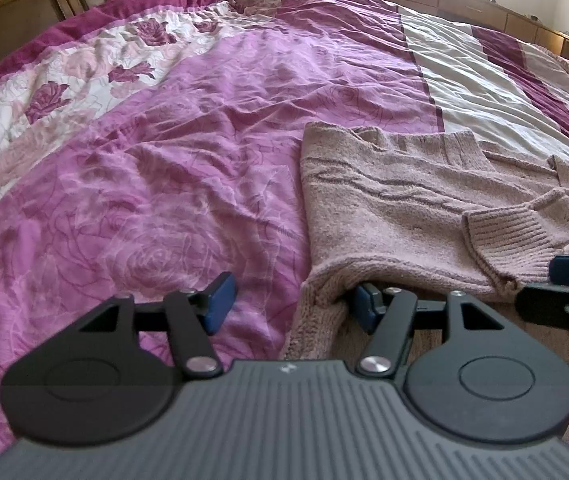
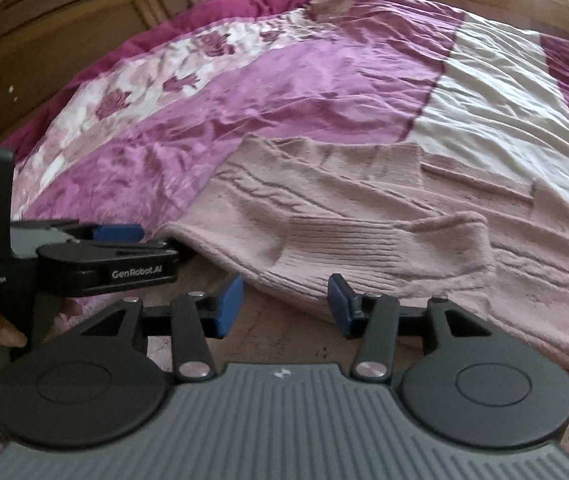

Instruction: Fold small clothes

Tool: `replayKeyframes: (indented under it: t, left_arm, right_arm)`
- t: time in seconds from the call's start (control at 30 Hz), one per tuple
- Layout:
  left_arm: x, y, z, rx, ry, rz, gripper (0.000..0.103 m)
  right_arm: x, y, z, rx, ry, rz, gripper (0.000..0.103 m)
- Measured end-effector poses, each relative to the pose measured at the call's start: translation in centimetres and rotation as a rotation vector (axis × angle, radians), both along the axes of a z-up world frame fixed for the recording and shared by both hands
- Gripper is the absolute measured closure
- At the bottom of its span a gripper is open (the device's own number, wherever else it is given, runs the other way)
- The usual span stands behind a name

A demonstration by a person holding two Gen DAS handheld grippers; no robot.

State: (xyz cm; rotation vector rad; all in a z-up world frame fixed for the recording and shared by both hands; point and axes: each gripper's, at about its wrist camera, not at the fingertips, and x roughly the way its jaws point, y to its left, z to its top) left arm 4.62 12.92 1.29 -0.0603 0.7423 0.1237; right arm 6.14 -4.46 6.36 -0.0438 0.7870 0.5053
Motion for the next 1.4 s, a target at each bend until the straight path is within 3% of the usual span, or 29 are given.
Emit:
replayKeyframes:
  t: [0.1,0.17,0.27,0.33,0.37,0.93,1.17,1.4]
  left_arm:
    - [0.0,0.0,0.0,0.000,0.000,0.000,0.040]
    - [-0.1,-0.1,0.0,0.000,0.001,0.000,0.040]
    - [0.0,-0.1,0.0,0.002,0.001,0.000,0.039]
    - [-0.2,-0.1,0.1,0.004,0.005,-0.001,0.039]
    - [-0.3,-0.1,0.1,0.003,0.009,-0.001,0.040]
    - [-2.3,-0.9,4.6,-0.031,-0.058,-0.100,0.040]
    - [-0.6,-2.8,4.8,0.001,-0.058,-0.153,0.040]
    - [1.3,-4.1,3.3,0.015,-0.025,-0.147,0.040]
  right_arm:
    - [0.4,0.5,-0.7,-0.029,-0.005,0.005,0.048]
    - [0.7,0.4,-1.0,-0.054,-0.015,-0.007,0.055]
    - [0.9,0.2,-1.3,-0.065,-0.031,-0.014,0.068]
    - [0.8,0.0,-1.3,-0.069,-0.039,-0.018,0.088]
    - [0.8,0.0,-1.3,-0.075,-0.044,-0.029,0.092]
    - [0.5,-5.2,2.8,0.057,-0.124,-0.207,0.095]
    - [0.5,-9.5,4.2,0.082,-0.160,-0.305,0.095]
    - [0.2,-15.0,3.7,0.091,-0.155,-0.441,0.095]
